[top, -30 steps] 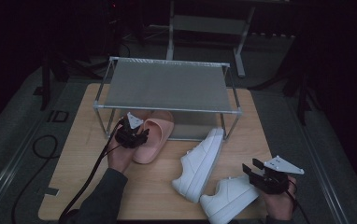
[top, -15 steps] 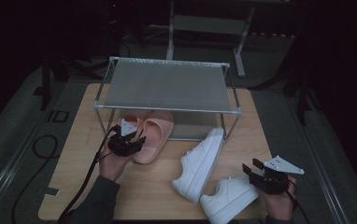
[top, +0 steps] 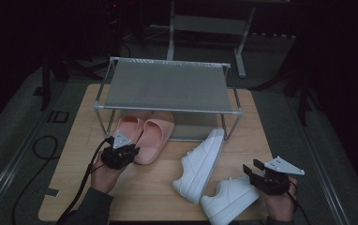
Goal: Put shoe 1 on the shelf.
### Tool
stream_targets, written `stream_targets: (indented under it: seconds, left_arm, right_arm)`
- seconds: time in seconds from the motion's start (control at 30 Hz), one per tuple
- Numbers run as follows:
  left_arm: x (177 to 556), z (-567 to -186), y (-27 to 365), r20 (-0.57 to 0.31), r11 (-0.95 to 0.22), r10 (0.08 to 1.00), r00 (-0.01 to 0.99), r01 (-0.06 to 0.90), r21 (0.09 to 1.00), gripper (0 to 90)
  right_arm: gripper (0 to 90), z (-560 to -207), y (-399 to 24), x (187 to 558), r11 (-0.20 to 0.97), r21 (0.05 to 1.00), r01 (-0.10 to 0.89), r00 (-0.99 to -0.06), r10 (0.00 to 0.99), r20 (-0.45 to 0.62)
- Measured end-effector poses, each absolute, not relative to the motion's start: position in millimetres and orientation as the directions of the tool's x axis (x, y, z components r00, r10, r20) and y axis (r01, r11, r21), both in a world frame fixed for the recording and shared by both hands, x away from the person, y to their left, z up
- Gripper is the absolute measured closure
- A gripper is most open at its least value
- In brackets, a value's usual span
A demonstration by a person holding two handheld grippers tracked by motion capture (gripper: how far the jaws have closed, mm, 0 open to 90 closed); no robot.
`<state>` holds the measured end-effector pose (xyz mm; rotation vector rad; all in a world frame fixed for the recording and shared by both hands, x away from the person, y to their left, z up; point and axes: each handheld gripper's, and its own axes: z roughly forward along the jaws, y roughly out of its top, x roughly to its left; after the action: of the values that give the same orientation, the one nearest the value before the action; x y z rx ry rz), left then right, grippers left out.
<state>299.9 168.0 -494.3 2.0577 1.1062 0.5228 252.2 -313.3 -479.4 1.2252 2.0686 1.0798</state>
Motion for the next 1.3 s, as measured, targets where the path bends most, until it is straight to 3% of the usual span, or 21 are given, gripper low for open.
stream_targets:
  seconds: [0.17, 0.6, 1.3]
  left_arm:
    - [292, -498, 170, 0.004, -0.374, 0.827, 0.562, 0.545, 0.751, 89.3]
    - [277, -512, 179, -0.002, -0.390, 0.828, 0.561, 0.577, 0.717, 89.3]
    - [286, -529, 171, -0.005, -0.446, 0.802, 0.597, 0.605, 0.659, 88.3]
  right_arm:
    - [50.1, -479, -313, 252, 0.280, 0.828, 0.486, -0.469, 0.883, -0.024]
    - [49.9, -479, -313, 252, 0.280, 0.829, 0.485, -0.468, 0.883, -0.024]
    - [49.5, -479, -313, 252, 0.281, 0.828, 0.485, -0.469, 0.883, -0.025]
